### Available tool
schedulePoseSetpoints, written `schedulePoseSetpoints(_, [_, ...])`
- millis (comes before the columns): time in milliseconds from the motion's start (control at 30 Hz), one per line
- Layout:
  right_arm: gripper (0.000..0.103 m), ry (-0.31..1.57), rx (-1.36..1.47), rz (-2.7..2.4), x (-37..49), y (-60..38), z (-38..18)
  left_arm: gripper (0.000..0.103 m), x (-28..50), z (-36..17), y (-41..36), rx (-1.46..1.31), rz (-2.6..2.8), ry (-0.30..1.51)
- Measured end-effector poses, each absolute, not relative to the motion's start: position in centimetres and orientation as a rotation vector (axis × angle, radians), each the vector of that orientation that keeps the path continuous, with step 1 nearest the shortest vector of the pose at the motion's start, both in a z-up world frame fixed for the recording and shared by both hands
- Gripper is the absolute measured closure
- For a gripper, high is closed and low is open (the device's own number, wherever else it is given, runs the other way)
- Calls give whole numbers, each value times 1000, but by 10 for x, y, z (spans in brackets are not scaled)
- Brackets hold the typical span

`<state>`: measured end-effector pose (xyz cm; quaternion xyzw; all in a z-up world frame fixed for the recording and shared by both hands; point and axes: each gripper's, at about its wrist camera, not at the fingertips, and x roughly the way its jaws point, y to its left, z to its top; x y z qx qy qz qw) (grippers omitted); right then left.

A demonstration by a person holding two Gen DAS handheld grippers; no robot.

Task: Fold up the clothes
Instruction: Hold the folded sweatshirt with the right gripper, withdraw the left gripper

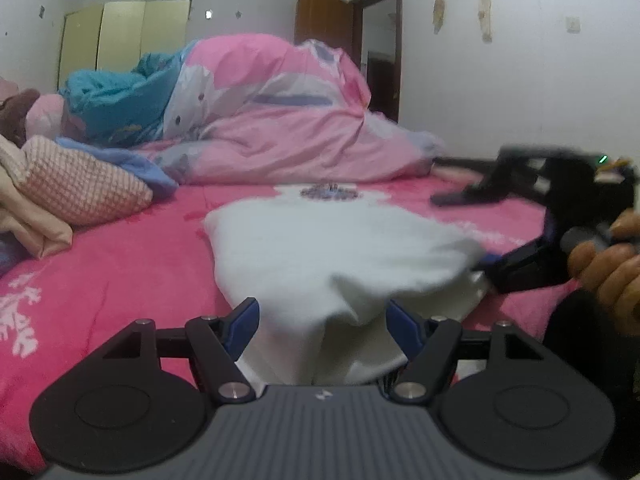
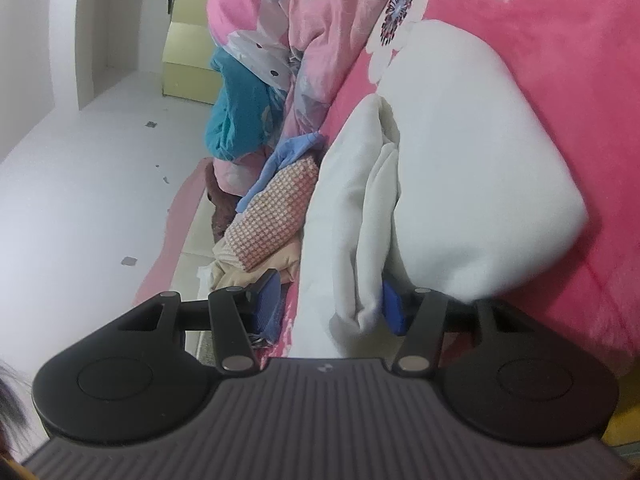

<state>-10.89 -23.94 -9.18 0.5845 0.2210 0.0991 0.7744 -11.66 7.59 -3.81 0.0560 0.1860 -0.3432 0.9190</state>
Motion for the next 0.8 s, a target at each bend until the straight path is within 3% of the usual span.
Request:
schedulePoseSetpoints(333, [49,453,1353,299,-96,-257,-104,22,-119,-15,35,219,-909,353])
schedulePoseSetpoints(567, [42,432,1400,379,-108,-267,-105,20,-118,-36,-31,485,-946,306])
schedulePoseSetpoints(733, [41,396,1460,445,-121,-273,-114,27,-115,-44,-48,520,-953,318])
schedulePoseSetpoints(800, [40,374,1474,475,-127,-275,-116,36,-112,-43,-50,506,-953,325])
